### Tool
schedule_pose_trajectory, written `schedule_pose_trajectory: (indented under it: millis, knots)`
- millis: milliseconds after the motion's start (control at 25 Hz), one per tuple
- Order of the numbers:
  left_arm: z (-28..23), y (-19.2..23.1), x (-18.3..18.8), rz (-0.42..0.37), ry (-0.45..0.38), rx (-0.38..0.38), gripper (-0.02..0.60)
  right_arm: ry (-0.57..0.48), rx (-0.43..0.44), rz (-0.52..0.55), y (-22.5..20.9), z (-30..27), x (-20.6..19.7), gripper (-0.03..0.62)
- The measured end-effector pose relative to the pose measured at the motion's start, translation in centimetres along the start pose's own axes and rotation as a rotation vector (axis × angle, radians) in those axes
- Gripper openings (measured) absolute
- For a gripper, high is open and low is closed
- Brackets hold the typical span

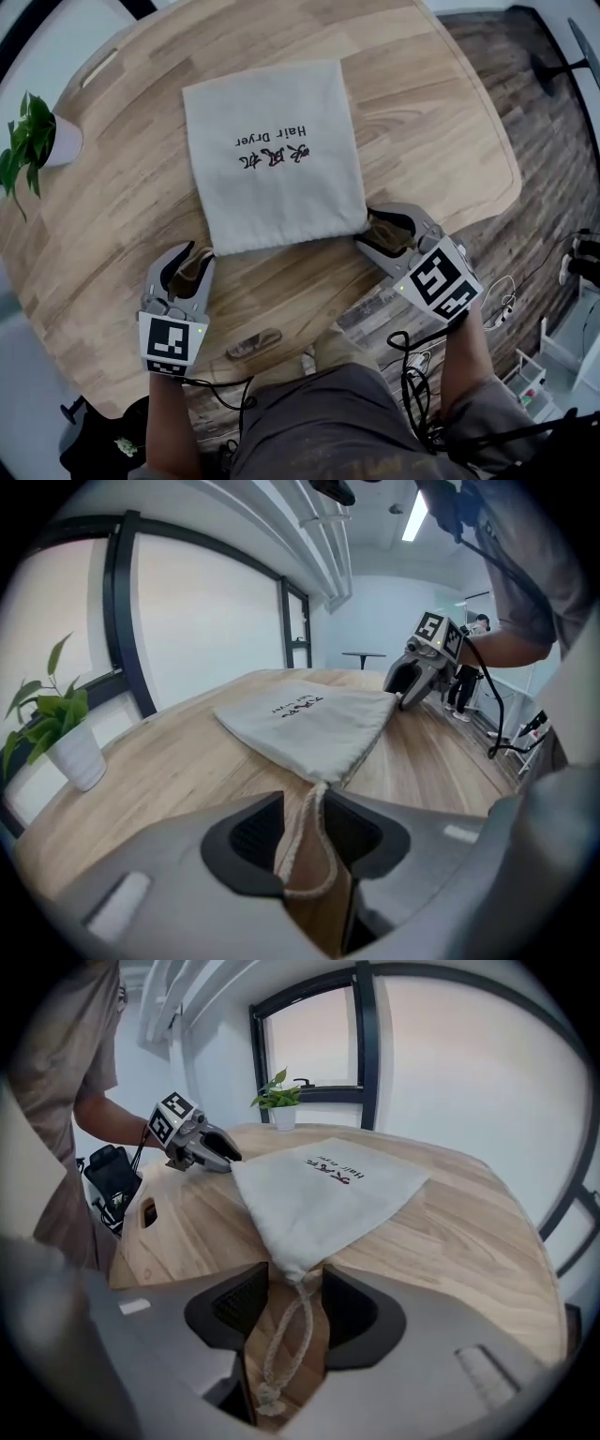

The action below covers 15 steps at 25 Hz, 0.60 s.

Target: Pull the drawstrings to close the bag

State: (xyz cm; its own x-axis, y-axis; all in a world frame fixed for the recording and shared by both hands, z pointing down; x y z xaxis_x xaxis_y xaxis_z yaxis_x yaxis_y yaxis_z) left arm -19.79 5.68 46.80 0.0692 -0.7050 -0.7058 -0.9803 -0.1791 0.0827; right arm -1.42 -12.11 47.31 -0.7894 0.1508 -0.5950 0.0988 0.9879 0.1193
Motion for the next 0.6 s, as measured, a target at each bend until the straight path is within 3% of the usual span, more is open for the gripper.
schedule_pose_trajectory:
  millis: [120, 200, 320, 600]
  knots:
    - [-0.2, -0.1, -0.1, 0.014, 0.012, -0.052, 0.108, 0.027, -0.006, 0.027, -0.1, 0.2, -0.2, 0.166]
    - [-0.3, -0.1, -0.2, 0.003, 0.033, -0.055, 0.020, 0.043, -0.018, 0.034, -0.4, 0.4, -0.7, 0.119]
    - [-0.4, -0.3, -0.2, -0.013, 0.050, -0.054, 0.017, 0.060, -0.062, 0.035, -0.7, 0.7, -1.2, 0.058]
    - [-0.1, 0.6, -0.3, -0.020, 0.085, 0.005, 0.014, 0.094, -0.162, 0.044, -0.9, 1.1, -1.6, 0.048]
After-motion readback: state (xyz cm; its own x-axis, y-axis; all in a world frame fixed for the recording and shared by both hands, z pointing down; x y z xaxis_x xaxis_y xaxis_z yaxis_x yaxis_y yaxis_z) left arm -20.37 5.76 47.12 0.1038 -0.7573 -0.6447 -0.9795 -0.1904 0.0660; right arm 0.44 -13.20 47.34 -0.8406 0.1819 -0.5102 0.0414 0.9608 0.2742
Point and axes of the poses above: the fingertips, and each gripper's own axes: z backward along the fingers, y to its left, x out of its top, the point moved 1 cm from there along z, backward along the fingers, and after that the axes turned 12 degrees about -x, right-handed, at the moved point
